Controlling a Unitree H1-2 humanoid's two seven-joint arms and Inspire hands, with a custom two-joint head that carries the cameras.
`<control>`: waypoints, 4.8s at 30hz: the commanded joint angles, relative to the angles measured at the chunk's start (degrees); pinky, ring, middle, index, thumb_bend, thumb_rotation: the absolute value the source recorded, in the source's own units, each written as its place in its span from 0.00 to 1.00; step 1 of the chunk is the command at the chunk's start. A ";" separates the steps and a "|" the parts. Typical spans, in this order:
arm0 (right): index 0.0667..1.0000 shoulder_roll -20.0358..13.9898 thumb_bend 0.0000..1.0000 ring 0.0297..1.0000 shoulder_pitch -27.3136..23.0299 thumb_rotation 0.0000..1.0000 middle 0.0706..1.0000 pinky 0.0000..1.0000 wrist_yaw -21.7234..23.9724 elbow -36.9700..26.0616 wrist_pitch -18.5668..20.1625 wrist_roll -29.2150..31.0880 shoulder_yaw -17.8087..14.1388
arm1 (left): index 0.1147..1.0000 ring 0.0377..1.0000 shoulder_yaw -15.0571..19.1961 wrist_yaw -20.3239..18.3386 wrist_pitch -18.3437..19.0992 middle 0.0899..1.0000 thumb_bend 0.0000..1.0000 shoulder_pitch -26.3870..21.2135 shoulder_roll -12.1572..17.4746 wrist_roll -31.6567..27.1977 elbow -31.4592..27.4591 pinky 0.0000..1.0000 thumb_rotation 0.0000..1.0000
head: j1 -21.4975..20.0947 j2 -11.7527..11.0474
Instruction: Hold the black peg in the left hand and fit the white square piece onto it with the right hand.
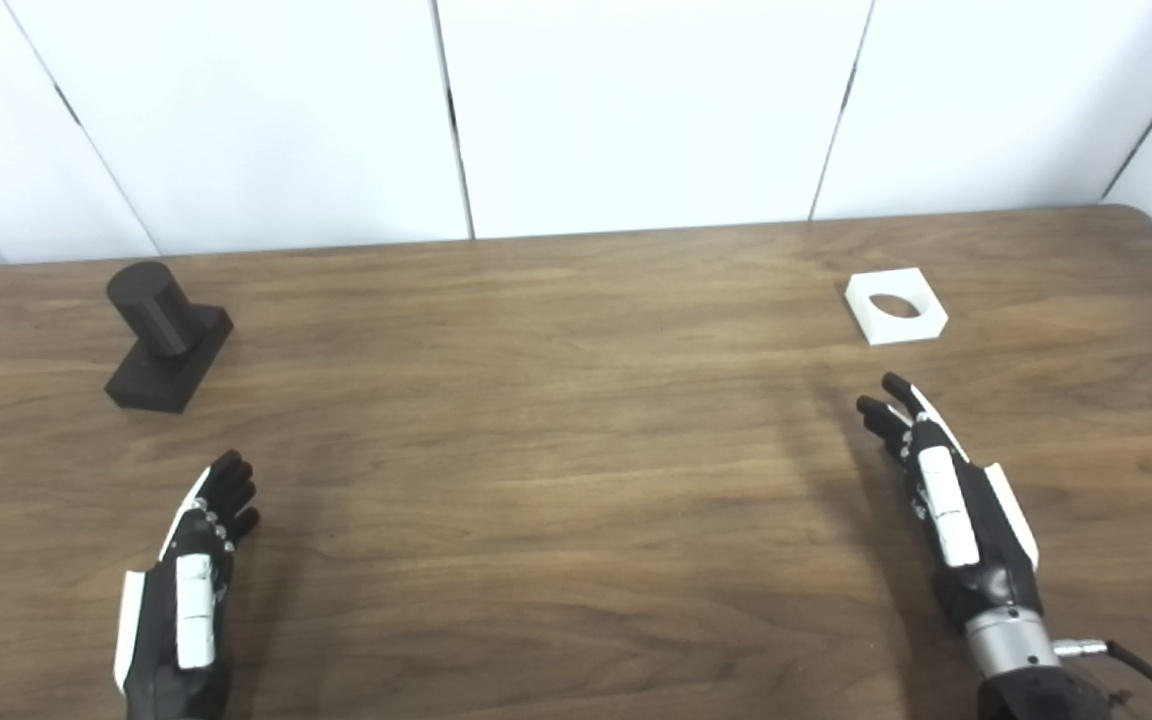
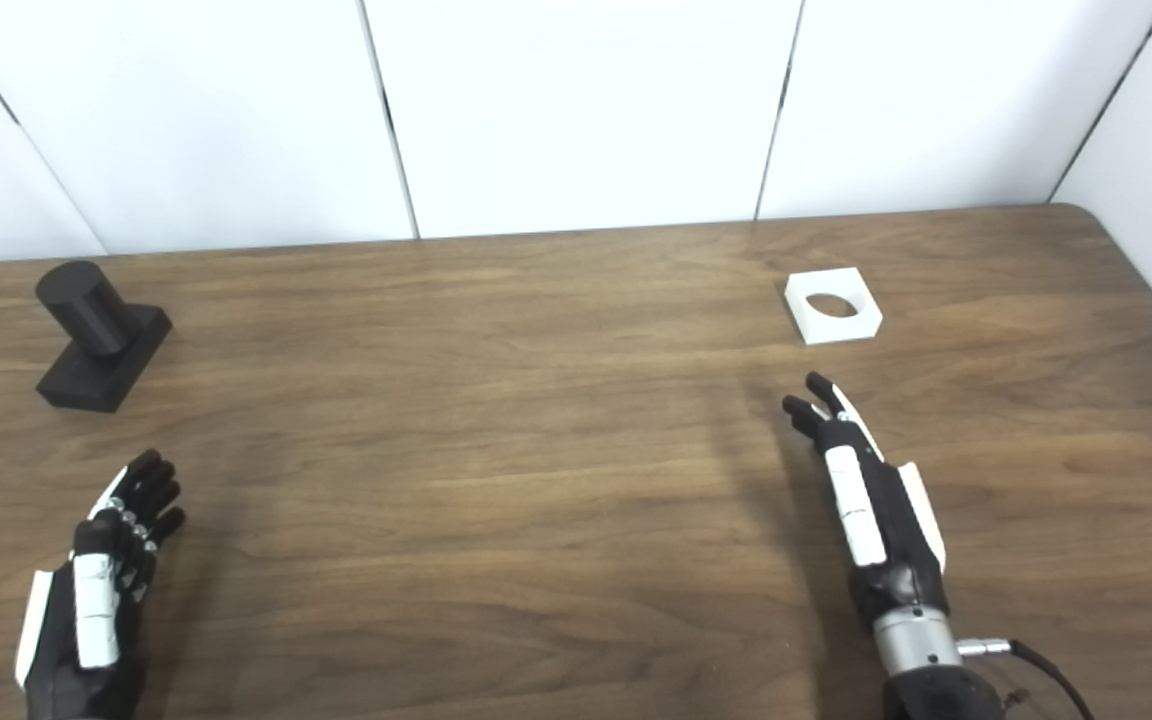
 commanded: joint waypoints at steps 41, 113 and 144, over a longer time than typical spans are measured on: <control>0.96 -0.76 0.40 0.96 -0.64 1.00 0.91 1.00 1.75 0.19 -2.28 2.37 -2.45 | 0.89 0.93 -5.86 3.94 -4.90 0.91 0.71 0.25 -5.03 6.58 2.14 0.93 0.98 | 23.40 -10.32; 0.76 0.80 0.77 0.77 1.03 1.00 0.73 0.70 -0.20 -2.18 -0.59 -1.77 -0.74 | 0.94 1.00 -2.70 0.43 31.60 1.00 0.92 -20.59 12.33 64.83 -3.86 1.00 0.79 | 24.56 -12.58; 0.80 1.55 0.75 0.79 1.25 1.00 0.74 0.69 -0.79 -3.25 0.32 -2.06 0.17 | 0.84 0.97 0.74 2.94 31.75 0.95 0.89 -36.69 11.46 69.95 25.02 1.00 0.75 | 23.72 -11.90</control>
